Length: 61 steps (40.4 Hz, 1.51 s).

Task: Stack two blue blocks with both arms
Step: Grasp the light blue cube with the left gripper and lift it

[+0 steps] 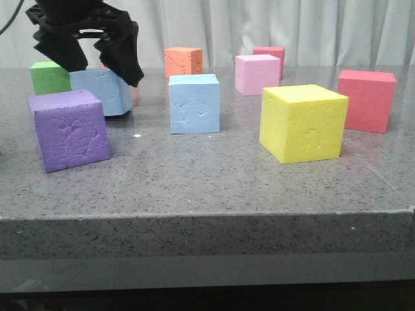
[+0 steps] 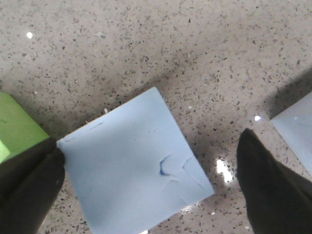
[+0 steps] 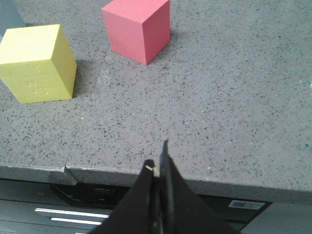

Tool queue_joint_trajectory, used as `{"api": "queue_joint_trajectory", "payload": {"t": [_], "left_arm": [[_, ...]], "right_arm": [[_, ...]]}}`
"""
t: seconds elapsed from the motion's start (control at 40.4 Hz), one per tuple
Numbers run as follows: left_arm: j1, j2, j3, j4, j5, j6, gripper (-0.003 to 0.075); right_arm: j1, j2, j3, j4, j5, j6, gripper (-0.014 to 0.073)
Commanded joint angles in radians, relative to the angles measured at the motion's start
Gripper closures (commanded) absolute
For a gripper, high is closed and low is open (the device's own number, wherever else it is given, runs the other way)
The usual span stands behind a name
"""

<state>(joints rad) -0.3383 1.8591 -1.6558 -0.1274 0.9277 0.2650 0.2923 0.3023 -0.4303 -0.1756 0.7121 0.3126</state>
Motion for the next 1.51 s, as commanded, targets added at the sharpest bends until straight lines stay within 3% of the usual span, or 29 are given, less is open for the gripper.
{"api": "queue_joint_trajectory", "payload": {"t": [0.0,0.42,0.47,0.693,0.792,1.113,1.484], "left_arm": [[0.003,-0.044,-0.032,-0.011,-0.032,-0.016,0.0028],[0.003,-0.041,-0.032,-0.011,-0.012,-0.025,0.0043],[0.003,-0.041,-0.032,-0.011,-0.006,-0.025,0.0070],[0.003,-0.041,-0.032,-0.011,0.006,-0.025,0.0344],[0.003,-0.041,-0.032,-0.011,0.008,-0.025,0.0406],[0.003,-0.047,-0.040,-0.011,0.015,-0.025,0.0420],[0.003,-0.047,-0.164,-0.011,0.107,-0.025,0.0420]], "right_arm": [[-0.007,0.005,-0.025,-0.025,-0.070,-0.009,0.0662],[-0.007,0.005,-0.025,-0.025,-0.070,-0.009,0.0662],[-0.007,0.005,-0.025,-0.025,-0.070,-0.009,0.0662],[-0.007,0.005,-0.025,-0.025,-0.070,-0.009,0.0662],[-0.007,0.005,-0.025,-0.025,-0.070,-0.009,0.0662],[-0.007,0.005,-0.025,-0.025,-0.070,-0.009,0.0662],[-0.007,0.005,-0.025,-0.025,-0.070,-0.009,0.0662]]}}
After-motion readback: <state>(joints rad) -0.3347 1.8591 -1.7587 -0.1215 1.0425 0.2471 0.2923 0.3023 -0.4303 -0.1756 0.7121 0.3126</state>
